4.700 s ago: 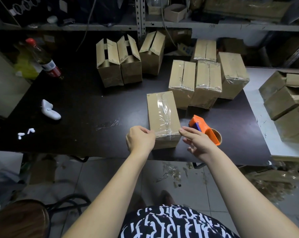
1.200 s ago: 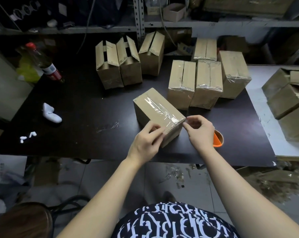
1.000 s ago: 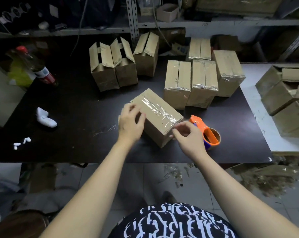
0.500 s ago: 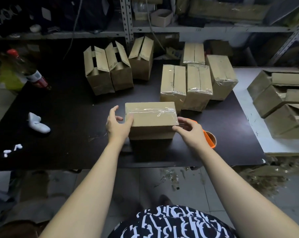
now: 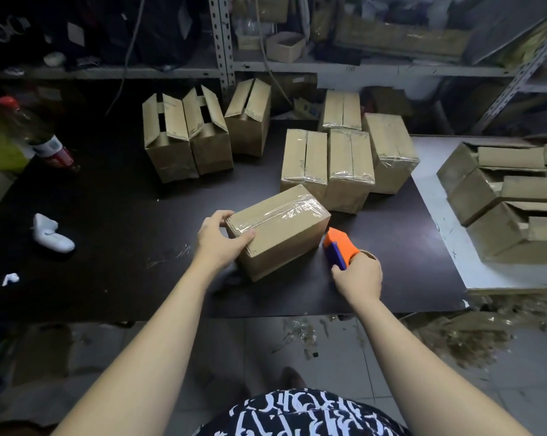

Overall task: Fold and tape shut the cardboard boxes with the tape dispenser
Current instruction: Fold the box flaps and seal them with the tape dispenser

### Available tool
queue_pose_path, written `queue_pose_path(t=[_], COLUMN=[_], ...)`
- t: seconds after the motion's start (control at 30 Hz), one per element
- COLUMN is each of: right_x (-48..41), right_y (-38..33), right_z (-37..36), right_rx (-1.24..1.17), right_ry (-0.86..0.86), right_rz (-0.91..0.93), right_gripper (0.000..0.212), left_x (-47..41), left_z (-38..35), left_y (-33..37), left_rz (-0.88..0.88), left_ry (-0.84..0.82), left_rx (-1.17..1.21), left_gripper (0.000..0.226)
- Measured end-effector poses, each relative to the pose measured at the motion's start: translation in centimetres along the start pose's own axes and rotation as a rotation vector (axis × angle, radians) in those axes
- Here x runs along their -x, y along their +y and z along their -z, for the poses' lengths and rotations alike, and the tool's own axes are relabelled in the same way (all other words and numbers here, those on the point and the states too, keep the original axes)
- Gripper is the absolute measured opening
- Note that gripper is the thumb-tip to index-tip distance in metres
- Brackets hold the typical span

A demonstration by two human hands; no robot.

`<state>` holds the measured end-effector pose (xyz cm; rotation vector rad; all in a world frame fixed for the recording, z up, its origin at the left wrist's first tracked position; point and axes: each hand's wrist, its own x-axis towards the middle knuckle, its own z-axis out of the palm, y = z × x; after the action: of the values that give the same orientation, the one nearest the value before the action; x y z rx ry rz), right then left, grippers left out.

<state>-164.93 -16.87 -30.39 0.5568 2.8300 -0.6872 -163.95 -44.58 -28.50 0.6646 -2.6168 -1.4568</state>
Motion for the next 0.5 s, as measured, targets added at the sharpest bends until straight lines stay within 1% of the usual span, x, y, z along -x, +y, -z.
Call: queue_pose_path(t=[0.1, 0.17, 0.23, 0.33, 0.43, 0.5], right_x=[-0.5, -0.7, -0.6, -0.2, 0.5, 1.1], right_y=[0.5, 0.8, 1.1, 1.4, 1.0, 0.3], right_z=[-0.3, -0.5, -0.8, -0.7, 0.3, 1.3], right_rx=[0.082, 0.088, 0.061, -0.035, -0.237, -0.321], right_ry=[-0.053, -0.082, -0.074, -0.042, 0.018, 0.069], right_rz=[0.017, -0.006, -0.022, -0.006, -0.002, -0.007], right_gripper=[0.034, 0.039, 0.042, 0.043, 0.040, 0.042], left_x=[1.3, 1.9, 2.6, 3.7, 4.8, 5.3], left_z=[-0.8, -1.1, -1.5, -2.5, -3.9, -4.4], left_y=[1.0, 1.3, 1.7, 2.5, 3.4, 4.0], left_rz=[-0.002, 0.011, 0.036, 0.081, 0.136, 0.149], left_ry=[0.031, 0.046, 0.065, 0.102, 0.153, 0.164], left_rx=[-0.045, -0.080, -0.126, -0.171, -0.164, -0.197], left_gripper=[0.054, 0.056, 0.058, 0.063, 0.068, 0.071])
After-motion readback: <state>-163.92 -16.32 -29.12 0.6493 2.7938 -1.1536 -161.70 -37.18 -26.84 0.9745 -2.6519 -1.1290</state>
